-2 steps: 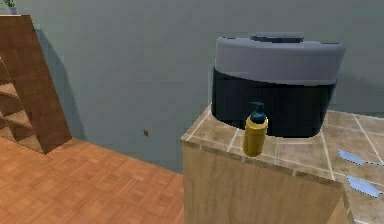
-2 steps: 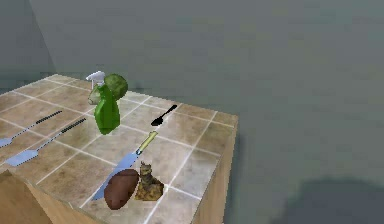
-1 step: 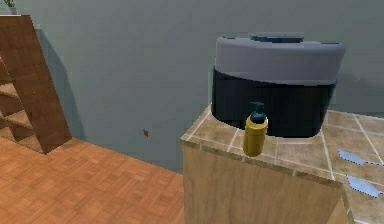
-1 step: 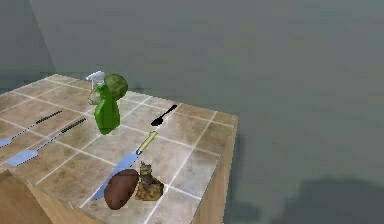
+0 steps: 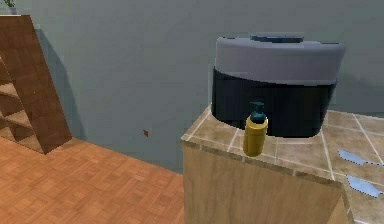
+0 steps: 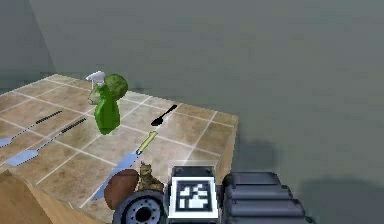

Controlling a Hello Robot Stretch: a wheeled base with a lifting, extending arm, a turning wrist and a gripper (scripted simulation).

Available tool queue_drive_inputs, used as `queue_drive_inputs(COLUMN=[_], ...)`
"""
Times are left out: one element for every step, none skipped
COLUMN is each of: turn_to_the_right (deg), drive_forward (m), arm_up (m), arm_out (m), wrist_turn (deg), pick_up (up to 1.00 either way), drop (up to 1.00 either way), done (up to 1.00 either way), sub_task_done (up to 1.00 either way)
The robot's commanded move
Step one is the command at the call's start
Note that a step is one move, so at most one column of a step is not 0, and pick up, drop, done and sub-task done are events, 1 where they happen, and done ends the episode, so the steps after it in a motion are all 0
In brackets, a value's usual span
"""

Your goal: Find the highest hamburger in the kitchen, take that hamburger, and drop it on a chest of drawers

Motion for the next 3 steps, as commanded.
queue_drive_inputs(turn_to_the_right=[0.0, 0.0, 0.0], drive_forward=[0.0, 0.0, 0.0], arm_up=[0.0, 0.0, 0.0], arm_out=[0.06, 0.0, 0.0], wrist_turn=[0.0, 45.0, 45.0], pick_up=[0.0, 0.0, 0.0], drop=[0.0, 0.0, 0.0], done=[0.0, 0.0, 0.0], sub_task_done=[0.0, 0.0, 0.0])
